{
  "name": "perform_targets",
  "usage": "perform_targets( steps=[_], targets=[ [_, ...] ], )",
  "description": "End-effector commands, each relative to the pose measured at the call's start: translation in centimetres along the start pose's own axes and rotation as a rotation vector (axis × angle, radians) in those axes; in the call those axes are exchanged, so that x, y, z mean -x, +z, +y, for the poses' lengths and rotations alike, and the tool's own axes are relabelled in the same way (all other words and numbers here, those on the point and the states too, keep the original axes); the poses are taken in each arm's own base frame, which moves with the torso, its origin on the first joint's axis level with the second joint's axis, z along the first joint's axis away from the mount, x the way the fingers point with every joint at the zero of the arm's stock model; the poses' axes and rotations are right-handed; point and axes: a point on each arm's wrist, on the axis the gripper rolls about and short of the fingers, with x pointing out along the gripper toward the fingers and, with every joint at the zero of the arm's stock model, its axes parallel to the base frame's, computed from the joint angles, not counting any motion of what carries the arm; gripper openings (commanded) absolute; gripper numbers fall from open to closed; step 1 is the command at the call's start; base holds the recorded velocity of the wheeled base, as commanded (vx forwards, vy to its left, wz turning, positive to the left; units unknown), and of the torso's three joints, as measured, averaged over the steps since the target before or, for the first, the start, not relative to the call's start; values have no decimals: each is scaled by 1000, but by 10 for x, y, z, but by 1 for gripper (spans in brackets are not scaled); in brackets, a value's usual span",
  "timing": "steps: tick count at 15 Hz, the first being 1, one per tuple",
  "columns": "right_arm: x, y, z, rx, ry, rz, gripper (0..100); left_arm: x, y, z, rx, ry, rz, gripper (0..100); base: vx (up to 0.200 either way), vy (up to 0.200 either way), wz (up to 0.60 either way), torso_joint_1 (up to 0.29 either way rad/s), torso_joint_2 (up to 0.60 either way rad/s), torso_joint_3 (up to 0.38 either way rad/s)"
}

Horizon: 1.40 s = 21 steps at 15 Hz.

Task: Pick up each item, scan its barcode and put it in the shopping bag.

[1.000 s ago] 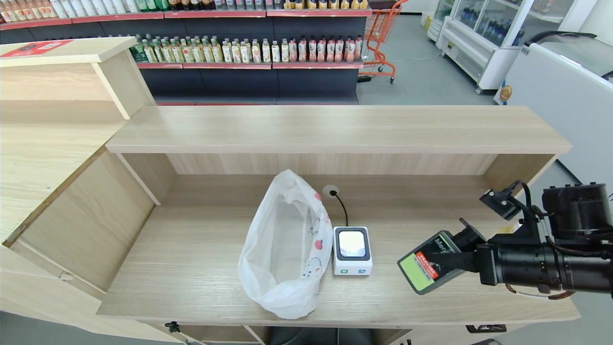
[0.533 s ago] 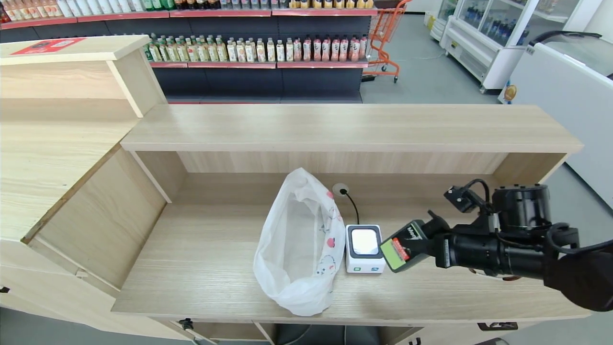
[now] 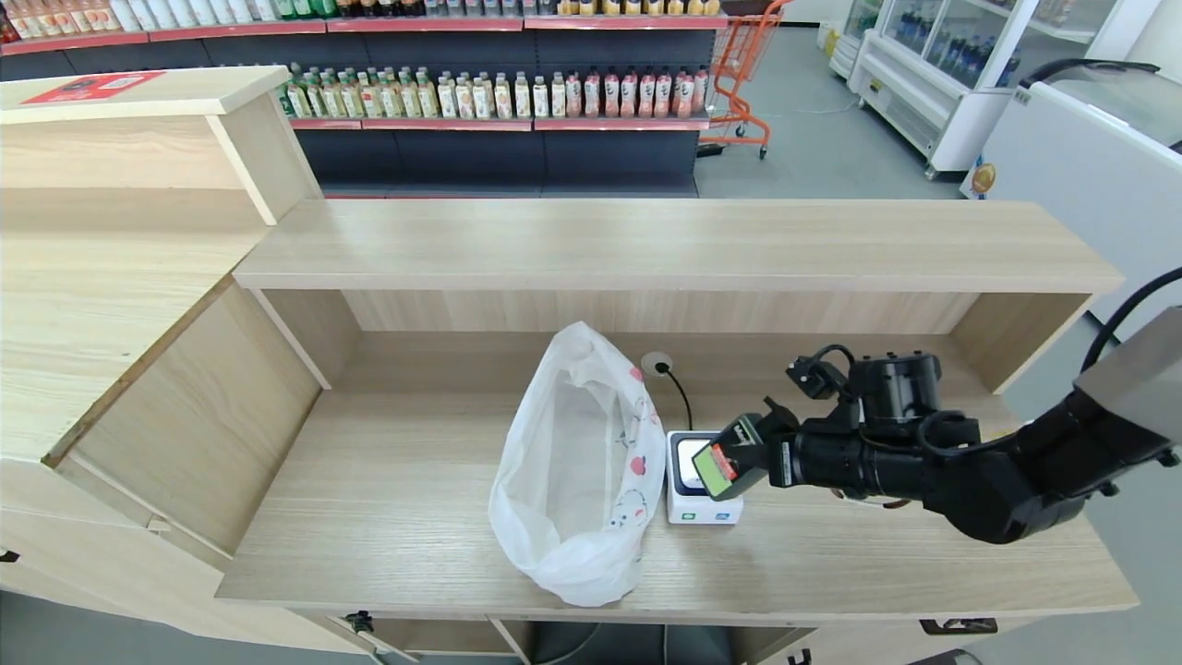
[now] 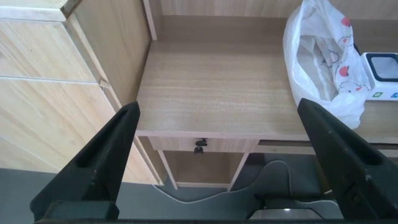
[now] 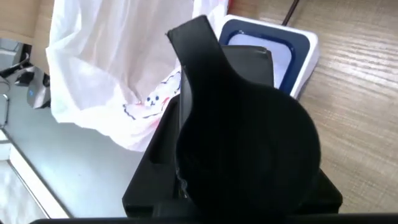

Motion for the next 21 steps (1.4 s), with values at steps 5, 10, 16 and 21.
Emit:
perform_targets(
  steps=[5,10,16,21],
  targets=[
    [-35,-5,-7,6,-17,16,0,0,0,0,0,0,-1,100,0,0,0,0,0,0],
    [-42,-1,-10,11,-12,4,0,0,0,0,0,0,-1,100,0,0,0,0,0,0],
    [-47,-2,-12,9,-14,5,0,0,0,0,0,0,-1,100,0,0,0,0,0,0],
    [14,86,44,-161,93,-237,0,0,0,0,0,0,-1,100,0,0,0,0,0,0]
  ],
)
